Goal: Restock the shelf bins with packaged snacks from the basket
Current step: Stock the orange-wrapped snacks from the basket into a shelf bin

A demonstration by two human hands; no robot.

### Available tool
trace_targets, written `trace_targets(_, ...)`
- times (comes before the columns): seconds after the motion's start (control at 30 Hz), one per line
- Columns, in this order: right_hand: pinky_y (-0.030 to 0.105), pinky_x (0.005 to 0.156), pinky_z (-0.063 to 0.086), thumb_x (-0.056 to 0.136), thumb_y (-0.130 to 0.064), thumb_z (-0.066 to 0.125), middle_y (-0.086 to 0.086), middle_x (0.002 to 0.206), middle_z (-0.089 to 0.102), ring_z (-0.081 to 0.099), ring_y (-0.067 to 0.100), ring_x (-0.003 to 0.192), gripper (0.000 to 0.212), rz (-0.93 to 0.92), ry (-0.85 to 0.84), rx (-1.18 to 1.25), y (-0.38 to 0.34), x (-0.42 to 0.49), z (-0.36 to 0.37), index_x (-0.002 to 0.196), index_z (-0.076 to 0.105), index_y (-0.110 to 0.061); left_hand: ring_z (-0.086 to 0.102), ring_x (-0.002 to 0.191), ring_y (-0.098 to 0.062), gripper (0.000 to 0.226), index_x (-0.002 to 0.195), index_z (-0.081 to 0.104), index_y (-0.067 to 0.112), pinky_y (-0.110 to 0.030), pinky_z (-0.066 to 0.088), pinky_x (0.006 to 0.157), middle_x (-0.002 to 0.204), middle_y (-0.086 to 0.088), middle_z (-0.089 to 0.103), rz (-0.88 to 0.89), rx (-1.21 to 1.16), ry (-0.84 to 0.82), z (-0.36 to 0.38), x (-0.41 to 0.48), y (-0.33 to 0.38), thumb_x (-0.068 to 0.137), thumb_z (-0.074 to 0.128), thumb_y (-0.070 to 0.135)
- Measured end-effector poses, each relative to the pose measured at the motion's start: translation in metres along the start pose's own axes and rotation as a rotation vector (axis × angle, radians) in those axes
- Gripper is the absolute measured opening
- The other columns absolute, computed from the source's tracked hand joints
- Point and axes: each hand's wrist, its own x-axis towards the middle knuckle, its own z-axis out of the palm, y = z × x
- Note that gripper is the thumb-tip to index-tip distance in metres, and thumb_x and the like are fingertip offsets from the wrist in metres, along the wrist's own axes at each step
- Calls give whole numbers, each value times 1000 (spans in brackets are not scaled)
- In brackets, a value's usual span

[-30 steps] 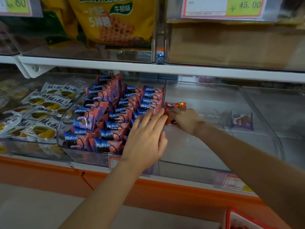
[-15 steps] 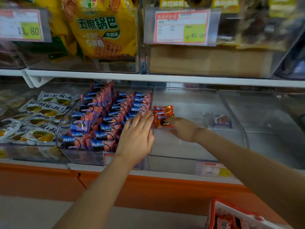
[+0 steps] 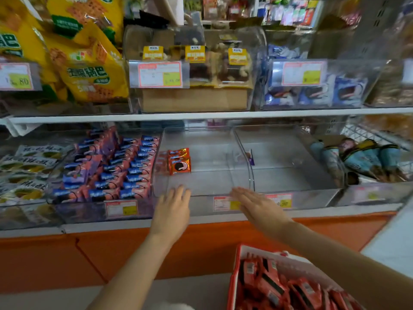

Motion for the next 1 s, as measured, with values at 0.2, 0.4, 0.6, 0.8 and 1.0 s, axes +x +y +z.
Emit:
trace_targets(0.2, 30, 108, 37, 81, -3, 66, 0, 131, 54, 53, 19, 122, 52, 121, 101, -40, 28, -71, 24, 130, 53, -17, 11, 146, -29, 59, 151, 19, 13, -38, 10, 118, 158, -12, 13, -55, -104, -81, 4, -29, 62, 98, 44, 18)
trace_targets(0.4, 30, 88, 48, 70, -25, 77, 2, 110, 57, 59, 22, 102, 54, 335, -33, -24, 52, -123, 44, 119, 56, -14, 62, 96, -25, 40, 102, 68, 14, -44, 50, 83, 102, -6, 65, 130, -169, -55, 15, -31, 117, 63, 78, 14)
trace_targets(0.6, 24, 87, 44, 87, -18, 62, 0, 117, 51, 54, 19, 107, 35, 390, -150, 139, 58, -162, 87, 121, 55, -17, 25, 139, -19, 43, 142, 35, 19, -45, 6, 118, 147, 0, 36, 313, -237, -323, 57, -48, 173, 99, 36, 15)
trace_targets(0.8, 30, 111, 22, 82, -69, 3, -2, 145, 32, 28, 19, 133, 84, 239, -481, 241, 57, -179, 136, 145, 30, -22, 26, 139, -25, 49, 141, 38, 14, -36, 13, 116, 146, -5, 38, 498, -342, -575, 106, -67, 191, 94, 35, 1)
trace_targets(1.0, 27, 115, 15, 86, -68, 43, -4, 152, 20, 19, 15, 140, 83, 206, -560, 280, 61, -187, 141, 150, 20, -20, 30, 131, -22, 41, 135, 46, 17, -35, 17, 110, 137, 0, 47, 585, -335, -719, 120, -83, 192, 96, 48, 32)
